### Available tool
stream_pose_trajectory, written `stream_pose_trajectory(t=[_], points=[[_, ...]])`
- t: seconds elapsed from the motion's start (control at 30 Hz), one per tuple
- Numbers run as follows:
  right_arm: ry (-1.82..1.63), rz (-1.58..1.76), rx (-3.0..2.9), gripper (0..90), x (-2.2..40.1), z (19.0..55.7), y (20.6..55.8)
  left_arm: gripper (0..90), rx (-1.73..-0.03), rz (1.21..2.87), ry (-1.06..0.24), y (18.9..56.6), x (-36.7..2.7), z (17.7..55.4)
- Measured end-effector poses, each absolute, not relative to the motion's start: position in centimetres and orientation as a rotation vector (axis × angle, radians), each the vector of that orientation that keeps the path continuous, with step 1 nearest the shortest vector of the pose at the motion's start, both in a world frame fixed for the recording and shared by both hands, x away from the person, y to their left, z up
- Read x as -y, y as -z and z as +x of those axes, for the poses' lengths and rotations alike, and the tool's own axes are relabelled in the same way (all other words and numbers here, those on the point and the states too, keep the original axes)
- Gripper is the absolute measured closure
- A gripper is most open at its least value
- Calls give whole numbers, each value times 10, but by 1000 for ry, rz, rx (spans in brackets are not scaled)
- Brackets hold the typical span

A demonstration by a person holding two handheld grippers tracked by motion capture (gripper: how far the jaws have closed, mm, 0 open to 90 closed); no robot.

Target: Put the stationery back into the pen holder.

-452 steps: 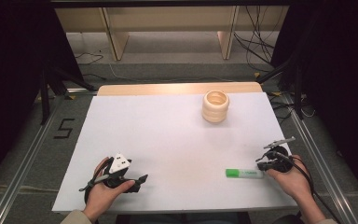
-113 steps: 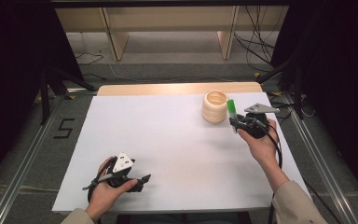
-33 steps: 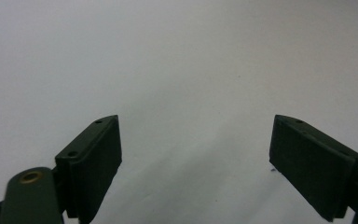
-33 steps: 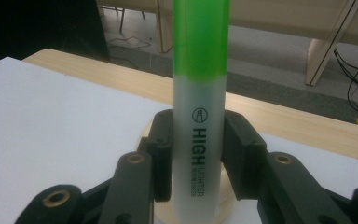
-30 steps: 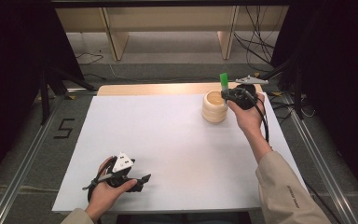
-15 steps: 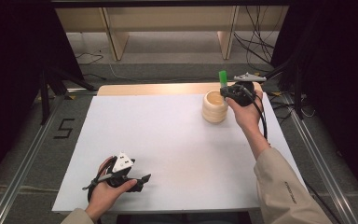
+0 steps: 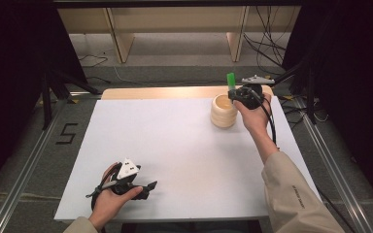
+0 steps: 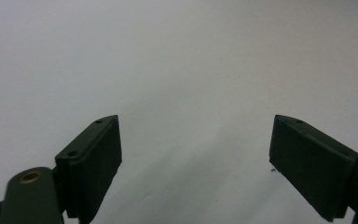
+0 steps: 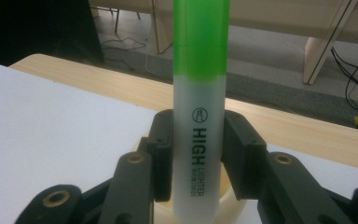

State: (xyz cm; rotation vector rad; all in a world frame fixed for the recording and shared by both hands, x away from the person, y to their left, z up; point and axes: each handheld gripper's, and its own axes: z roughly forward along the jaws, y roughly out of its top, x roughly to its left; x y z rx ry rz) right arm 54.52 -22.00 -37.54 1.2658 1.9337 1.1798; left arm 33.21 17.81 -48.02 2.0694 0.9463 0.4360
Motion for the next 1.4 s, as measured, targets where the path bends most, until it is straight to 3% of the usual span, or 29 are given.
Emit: stream_pose_trajectory(t=[1.4], points=[[-1162, 1254, -1933, 662, 206, 565, 397, 165, -942, 2070, -435, 480, -178, 332]])
